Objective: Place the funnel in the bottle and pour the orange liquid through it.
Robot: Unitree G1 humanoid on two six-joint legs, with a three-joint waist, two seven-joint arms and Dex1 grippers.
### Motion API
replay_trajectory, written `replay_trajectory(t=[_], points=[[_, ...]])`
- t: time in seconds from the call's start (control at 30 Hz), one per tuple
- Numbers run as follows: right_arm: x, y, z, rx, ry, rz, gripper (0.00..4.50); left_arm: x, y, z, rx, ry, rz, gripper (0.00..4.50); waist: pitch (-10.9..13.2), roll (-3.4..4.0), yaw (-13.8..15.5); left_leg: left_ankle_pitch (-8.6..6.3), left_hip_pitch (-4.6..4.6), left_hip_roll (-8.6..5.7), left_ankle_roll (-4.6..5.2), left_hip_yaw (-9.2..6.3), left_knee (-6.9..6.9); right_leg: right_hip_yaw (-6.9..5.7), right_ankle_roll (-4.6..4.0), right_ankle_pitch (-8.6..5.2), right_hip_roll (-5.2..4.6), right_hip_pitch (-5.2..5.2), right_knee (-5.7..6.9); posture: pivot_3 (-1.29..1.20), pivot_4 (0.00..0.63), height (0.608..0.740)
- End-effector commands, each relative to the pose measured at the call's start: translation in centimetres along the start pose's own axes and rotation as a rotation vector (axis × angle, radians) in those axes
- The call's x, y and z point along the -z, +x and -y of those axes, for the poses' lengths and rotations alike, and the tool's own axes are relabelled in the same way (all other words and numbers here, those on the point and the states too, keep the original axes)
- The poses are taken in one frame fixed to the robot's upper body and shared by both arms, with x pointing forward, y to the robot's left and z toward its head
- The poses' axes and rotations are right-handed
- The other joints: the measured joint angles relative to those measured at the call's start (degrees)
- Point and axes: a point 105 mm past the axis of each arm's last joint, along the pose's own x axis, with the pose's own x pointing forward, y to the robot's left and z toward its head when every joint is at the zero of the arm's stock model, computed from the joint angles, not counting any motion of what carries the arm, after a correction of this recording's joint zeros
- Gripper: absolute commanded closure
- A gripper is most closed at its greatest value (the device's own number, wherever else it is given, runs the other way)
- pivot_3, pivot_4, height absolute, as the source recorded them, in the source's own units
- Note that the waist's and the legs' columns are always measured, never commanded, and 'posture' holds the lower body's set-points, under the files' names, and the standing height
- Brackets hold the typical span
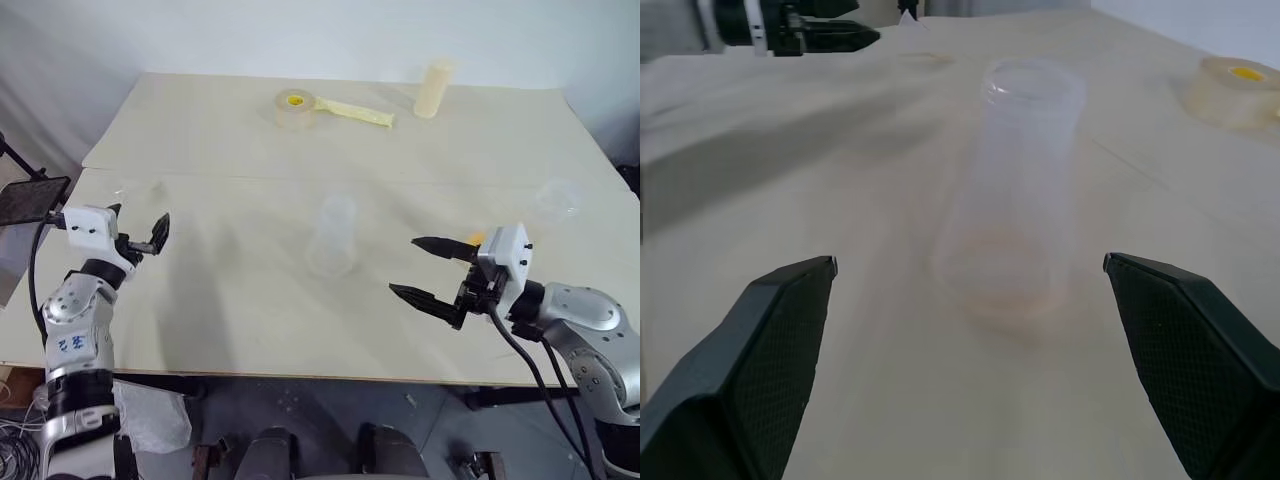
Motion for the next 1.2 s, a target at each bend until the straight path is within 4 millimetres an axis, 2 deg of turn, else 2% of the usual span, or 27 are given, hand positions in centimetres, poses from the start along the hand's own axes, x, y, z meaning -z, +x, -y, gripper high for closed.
replay_trajectory(t=[0.03,0.13,0.33,0.6,1.0,1.2], points=[[-0.9,-0.1,-0.2,0.003,-0.037,0.030,0.00,-0.7,0.7,-2.0,-0.076,0.041,0.032,0.02,0.00,0.00,-0.05,0.00,0.00,-0.02,0.00,0.02,0.00,0.00,0.00,0.00,-0.01,0.00,0.02,0.00,0.150,0.740],[-0.9,-0.6,-0.1,0.020,-0.042,0.024,0.00,-1.2,1.5,-3.5,-0.153,0.038,0.037,0.02,0.00,-0.03,0.00,0.00,-0.03,-0.02,0.00,0.09,0.01,-0.04,0.01,0.00,0.00,0.00,0.02,0.00,0.150,0.740],[-0.7,-1.2,-0.1,0.043,-0.047,0.014,0.00,-0.6,2.6,-4.5,-0.223,0.014,-0.003,0.02,-0.02,-0.09,0.01,0.00,-0.04,-0.05,0.00,0.21,0.02,-0.06,0.03,0.01,-0.03,0.00,0.06,0.00,0.150,0.740],[-0.8,-1.4,0.2,0.062,-0.062,0.011,0.00,-0.1,4.6,-3.3,-0.201,-0.043,-0.060,0.02,-0.02,-0.20,-0.02,0.00,-0.05,-0.06,0.00,0.25,0.03,-0.11,0.03,0.01,-0.02,0.00,0.10,0.00,0.150,0.740],[-0.7,-1.7,0.5,0.072,-0.074,0.001,0.00,0.2,5.6,-3.5,-0.257,-0.090,-0.160,0.02,-0.01,-0.25,-0.12,0.00,-0.06,-0.06,0.00,0.29,0.02,-0.10,0.03,0.02,-0.02,-0.06,0.13,0.00,0.150,0.740],[-0.7,-1.6,0.5,0.076,-0.075,0.001,0.00,0.5,5.6,-3.7,-0.281,-0.105,-0.191,1.78,-0.01,-0.26,-0.13,0.00,-0.06,-0.06,0.00,0.29,0.02,-0.10,0.03,0.02,-0.03,-0.08,0.17,0.00,0.150,0.740]])
